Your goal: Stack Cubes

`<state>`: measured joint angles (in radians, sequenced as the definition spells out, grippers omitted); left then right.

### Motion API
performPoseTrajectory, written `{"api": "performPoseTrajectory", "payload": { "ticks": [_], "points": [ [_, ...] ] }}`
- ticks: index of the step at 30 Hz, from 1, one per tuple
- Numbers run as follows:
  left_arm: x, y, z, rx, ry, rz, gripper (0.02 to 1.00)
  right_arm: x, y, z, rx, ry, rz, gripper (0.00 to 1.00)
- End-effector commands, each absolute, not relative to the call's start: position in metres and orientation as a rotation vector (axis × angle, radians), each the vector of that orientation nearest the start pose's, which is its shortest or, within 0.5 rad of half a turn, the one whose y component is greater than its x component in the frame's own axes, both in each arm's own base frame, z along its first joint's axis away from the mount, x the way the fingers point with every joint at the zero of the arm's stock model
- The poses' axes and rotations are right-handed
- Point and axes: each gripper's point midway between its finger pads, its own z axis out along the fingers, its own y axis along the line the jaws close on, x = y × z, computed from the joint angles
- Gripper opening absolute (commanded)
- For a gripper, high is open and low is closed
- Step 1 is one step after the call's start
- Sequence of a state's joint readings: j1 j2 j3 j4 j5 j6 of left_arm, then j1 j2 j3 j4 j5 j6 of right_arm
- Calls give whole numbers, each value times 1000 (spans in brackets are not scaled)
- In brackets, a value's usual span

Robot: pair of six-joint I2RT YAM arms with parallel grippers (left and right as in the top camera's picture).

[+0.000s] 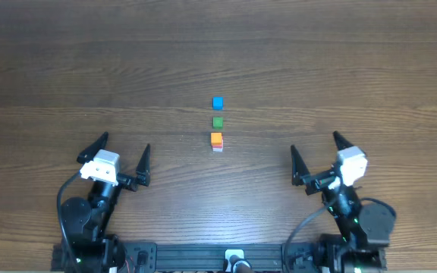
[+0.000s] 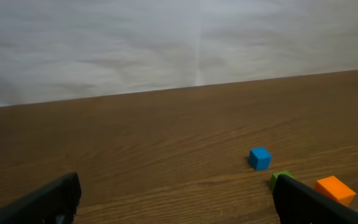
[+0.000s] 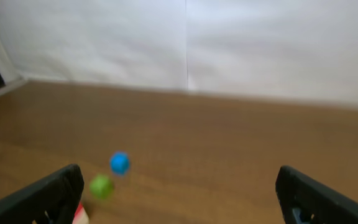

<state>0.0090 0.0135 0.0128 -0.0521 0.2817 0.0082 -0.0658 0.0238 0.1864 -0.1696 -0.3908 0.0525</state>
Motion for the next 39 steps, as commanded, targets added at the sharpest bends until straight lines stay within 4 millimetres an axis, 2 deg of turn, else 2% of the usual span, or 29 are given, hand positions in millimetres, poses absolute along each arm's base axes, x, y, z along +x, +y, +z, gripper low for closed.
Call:
{"api": "performPoseTrajectory", "payload": {
  "ticks": [1, 5, 8, 11, 14, 18, 21, 23, 28, 32, 34, 36, 38, 39],
  "points": [
    [240, -47, 164, 235, 1604, -213, 1000, 214, 47, 284, -223, 1516, 239, 993],
    [240, -47, 164, 235, 1604, -213, 1000, 226, 47, 313, -219, 1598, 265, 993],
    [240, -47, 164, 235, 1604, -213, 998, 248, 51, 330, -214, 1724, 306, 993],
    [240, -47, 164, 235, 1604, -213, 1000, 269, 63, 341, -243, 1822, 353, 991],
    [240, -47, 164, 235, 1604, -213, 1000, 291, 84, 345, -283, 1903, 352, 991],
    [240, -47, 164, 235, 1604, -213, 1000, 320, 114, 334, -331, 2012, 265, 991],
    [240, -47, 164, 235, 1604, -213, 998, 337, 139, 315, -353, 2096, 272, 991],
    [240, -47, 164, 235, 1604, -213, 1000, 348, 158, 296, -366, 2166, 298, 993],
    [240, -47, 164, 235, 1604, -213, 1000, 375, 204, 236, -355, 2359, 342, 991],
    [240, -47, 164, 235, 1604, -213, 1000, 382, 226, 204, -315, 2470, 359, 993],
    [240, -47, 164, 235, 1604, -213, 1000, 381, 243, 171, -236, 2581, 366, 991],
    [240, -47, 164, 235, 1604, -213, 1000, 383, 251, 148, -179, 2642, 347, 991],
    [240, -47, 164, 235, 1604, -213, 1000, 385, 254, 136, -158, 2672, 317, 993],
    [240, -47, 164, 235, 1604, -213, 1000, 384, 254, 122, -122, 2717, 265, 993]
  ]
}}
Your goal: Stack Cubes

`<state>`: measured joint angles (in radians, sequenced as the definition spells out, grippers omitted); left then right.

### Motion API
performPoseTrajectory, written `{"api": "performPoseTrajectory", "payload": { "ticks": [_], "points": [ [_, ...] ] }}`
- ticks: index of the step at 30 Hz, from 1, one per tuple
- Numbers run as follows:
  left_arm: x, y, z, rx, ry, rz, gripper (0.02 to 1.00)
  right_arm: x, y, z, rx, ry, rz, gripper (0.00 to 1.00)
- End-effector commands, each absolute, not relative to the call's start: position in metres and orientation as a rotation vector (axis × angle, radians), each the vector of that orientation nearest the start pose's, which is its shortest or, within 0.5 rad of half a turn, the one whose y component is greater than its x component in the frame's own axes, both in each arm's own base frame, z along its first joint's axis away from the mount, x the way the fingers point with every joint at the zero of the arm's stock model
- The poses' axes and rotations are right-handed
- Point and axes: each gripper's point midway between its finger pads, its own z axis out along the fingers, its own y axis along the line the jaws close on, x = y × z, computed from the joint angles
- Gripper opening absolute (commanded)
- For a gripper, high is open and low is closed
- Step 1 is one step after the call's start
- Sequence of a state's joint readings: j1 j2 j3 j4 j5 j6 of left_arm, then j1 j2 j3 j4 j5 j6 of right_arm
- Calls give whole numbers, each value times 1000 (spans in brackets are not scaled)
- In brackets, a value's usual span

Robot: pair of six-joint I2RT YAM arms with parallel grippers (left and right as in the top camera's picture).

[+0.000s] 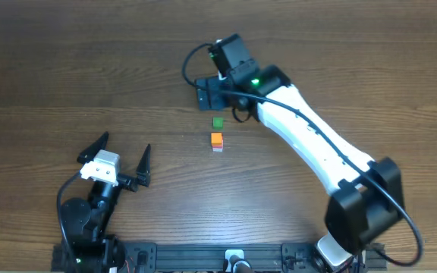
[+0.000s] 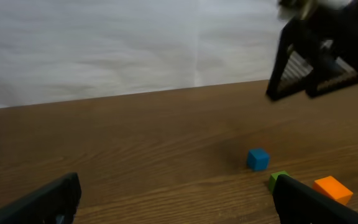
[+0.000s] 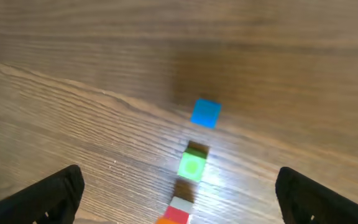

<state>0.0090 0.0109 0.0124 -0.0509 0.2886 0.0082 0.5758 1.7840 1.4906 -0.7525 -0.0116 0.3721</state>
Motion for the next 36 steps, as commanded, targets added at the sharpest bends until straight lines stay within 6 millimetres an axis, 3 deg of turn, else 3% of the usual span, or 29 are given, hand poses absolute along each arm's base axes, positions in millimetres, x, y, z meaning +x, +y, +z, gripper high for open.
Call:
{"api": "performPoseTrajectory", "payload": {
  "ticks": [1, 11, 19, 31, 36],
  "points": [
    [240, -47, 164, 235, 1604, -213, 1000, 383, 254, 114, -101, 2748, 236, 993],
    [240, -47, 164, 235, 1604, -213, 1000, 366, 257, 59, 33, 2929, 122, 993],
    [240, -47, 164, 235, 1604, -213, 998, 353, 255, 33, 53, 3021, 88, 993],
    [240, -47, 164, 235, 1604, -213, 1000, 356, 254, 15, -9, 3038, 69, 993],
    [240, -47, 164, 235, 1604, -213, 1000, 358, 255, 12, -22, 3035, 72, 915]
  ]
}}
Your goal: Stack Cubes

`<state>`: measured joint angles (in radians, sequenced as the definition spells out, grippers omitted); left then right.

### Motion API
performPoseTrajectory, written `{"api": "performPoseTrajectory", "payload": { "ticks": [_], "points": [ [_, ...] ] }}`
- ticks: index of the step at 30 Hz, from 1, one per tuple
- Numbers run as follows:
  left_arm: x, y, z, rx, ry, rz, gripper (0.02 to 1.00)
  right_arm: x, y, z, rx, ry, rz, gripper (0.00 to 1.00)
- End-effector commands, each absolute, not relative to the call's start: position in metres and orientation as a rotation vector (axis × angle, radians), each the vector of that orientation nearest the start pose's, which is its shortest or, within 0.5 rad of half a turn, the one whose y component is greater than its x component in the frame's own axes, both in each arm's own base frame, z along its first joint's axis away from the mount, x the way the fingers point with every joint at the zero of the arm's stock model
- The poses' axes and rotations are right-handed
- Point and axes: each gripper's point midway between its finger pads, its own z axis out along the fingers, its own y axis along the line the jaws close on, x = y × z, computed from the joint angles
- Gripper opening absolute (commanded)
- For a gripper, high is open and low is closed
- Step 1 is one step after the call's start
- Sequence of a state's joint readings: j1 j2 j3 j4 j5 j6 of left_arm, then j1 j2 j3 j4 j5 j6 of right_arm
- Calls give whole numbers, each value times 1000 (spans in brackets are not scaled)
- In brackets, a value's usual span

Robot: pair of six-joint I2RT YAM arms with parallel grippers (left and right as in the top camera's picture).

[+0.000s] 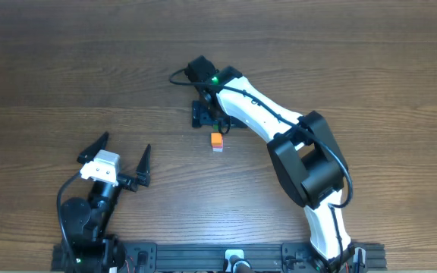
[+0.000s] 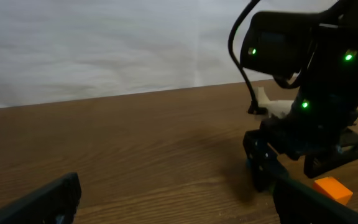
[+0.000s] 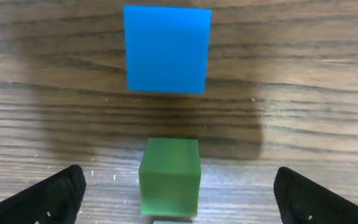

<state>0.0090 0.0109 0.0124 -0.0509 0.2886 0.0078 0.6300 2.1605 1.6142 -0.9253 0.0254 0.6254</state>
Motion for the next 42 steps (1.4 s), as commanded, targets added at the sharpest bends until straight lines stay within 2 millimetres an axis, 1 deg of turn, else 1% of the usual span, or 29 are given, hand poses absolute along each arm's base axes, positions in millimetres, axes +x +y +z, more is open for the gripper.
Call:
{"api": "performPoseTrajectory", "payload": {
  "ticks": [1, 3, 4, 7, 8, 10, 12, 15, 20, 22, 23, 29, 34, 36, 39, 42],
  "points": [
    [240, -47, 164, 235, 1604, -213, 1000, 358, 255, 12, -22, 3035, 72, 877],
    [240, -47, 164, 235, 1604, -213, 998, 358, 255, 12, -22, 3035, 71, 801],
    [240, -47, 164, 235, 1604, -213, 1000, 358, 255, 12, -22, 3035, 71, 744],
    [240, -47, 164, 235, 1604, -213, 998, 358, 255, 12, -23, 3035, 72, 641],
    [240, -47, 164, 235, 1604, -213, 1000, 358, 255, 12, -23, 3035, 71, 586],
    [240, -47, 164, 235, 1604, -213, 1000, 358, 256, 12, -23, 3034, 74, 522],
    [240, -47, 164, 235, 1604, -213, 1000, 358, 257, 12, -25, 3034, 78, 496],
    [240, -47, 164, 235, 1604, -213, 998, 357, 257, 12, -25, 3036, 83, 413],
    [240, -47, 164, 235, 1604, -213, 1000, 357, 257, 12, -25, 3037, 84, 360],
    [240, -47, 164, 235, 1604, -213, 1000, 357, 257, 12, -25, 3037, 85, 323],
    [240, -47, 164, 235, 1604, -213, 1000, 357, 258, 12, -25, 3038, 87, 283],
    [240, -47, 164, 235, 1604, -213, 1000, 358, 260, 12, -26, 3035, 101, 198],
    [240, -47, 164, 235, 1604, -213, 1000, 360, 260, 14, -25, 3028, 107, 47],
    [240, -47, 164, 235, 1604, -213, 1000, 362, 260, 19, -21, 3018, 117, 9],
    [240, -47, 164, 235, 1604, -213, 1000, 367, 262, 31, -44, 2990, 139, 12],
    [240, -47, 164, 235, 1604, -213, 998, 372, 260, 51, -43, 2951, 127, 12]
  ]
}}
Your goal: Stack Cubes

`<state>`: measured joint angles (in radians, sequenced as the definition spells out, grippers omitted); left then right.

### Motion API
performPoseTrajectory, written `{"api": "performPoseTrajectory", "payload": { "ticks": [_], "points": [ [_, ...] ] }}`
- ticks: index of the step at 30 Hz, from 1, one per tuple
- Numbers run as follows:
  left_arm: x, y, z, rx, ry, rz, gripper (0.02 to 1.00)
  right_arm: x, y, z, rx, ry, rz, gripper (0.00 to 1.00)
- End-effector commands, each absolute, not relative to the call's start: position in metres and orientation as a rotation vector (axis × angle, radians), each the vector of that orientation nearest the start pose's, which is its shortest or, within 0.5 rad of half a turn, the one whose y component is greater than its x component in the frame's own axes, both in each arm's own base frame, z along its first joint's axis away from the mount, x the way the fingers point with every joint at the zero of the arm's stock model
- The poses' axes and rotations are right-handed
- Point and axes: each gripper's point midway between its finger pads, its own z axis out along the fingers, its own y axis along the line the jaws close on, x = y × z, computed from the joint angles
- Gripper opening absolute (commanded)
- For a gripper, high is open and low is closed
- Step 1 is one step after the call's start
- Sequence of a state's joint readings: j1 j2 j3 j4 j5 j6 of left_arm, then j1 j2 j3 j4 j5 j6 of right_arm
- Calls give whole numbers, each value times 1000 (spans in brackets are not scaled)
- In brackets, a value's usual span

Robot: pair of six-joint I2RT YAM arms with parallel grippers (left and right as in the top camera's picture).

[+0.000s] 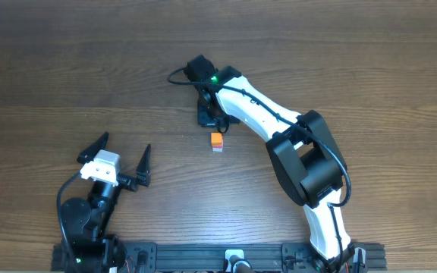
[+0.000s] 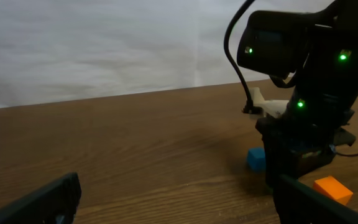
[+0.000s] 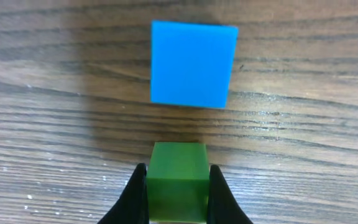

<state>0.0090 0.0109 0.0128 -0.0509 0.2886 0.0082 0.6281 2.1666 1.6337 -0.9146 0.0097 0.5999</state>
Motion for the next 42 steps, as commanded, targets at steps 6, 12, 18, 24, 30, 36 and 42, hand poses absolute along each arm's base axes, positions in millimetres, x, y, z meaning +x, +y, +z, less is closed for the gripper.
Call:
{"api": "performPoseTrajectory", "payload": {
  "ticks": [6, 12, 18, 24, 30, 36, 42],
  "points": [
    [240, -47, 164, 235, 1604, -213, 1000, 374, 247, 100, -28, 2860, 102, 12],
    [240, -47, 164, 235, 1604, -213, 1000, 364, 241, 148, -35, 2781, 126, 12],
    [240, -47, 164, 235, 1604, -213, 1000, 327, 238, 166, -47, 2820, 83, 12],
    [240, -47, 164, 235, 1604, -213, 1000, 298, 256, 154, -99, 2888, 96, 12],
    [240, -47, 164, 235, 1604, -213, 1000, 288, 263, 122, -111, 2940, 159, 9],
    [240, -47, 164, 235, 1604, -213, 1000, 284, 260, 110, -107, 2960, 148, 12],
    [240, -47, 164, 235, 1604, -213, 1000, 283, 257, 104, -98, 2972, 133, 12]
  ]
}}
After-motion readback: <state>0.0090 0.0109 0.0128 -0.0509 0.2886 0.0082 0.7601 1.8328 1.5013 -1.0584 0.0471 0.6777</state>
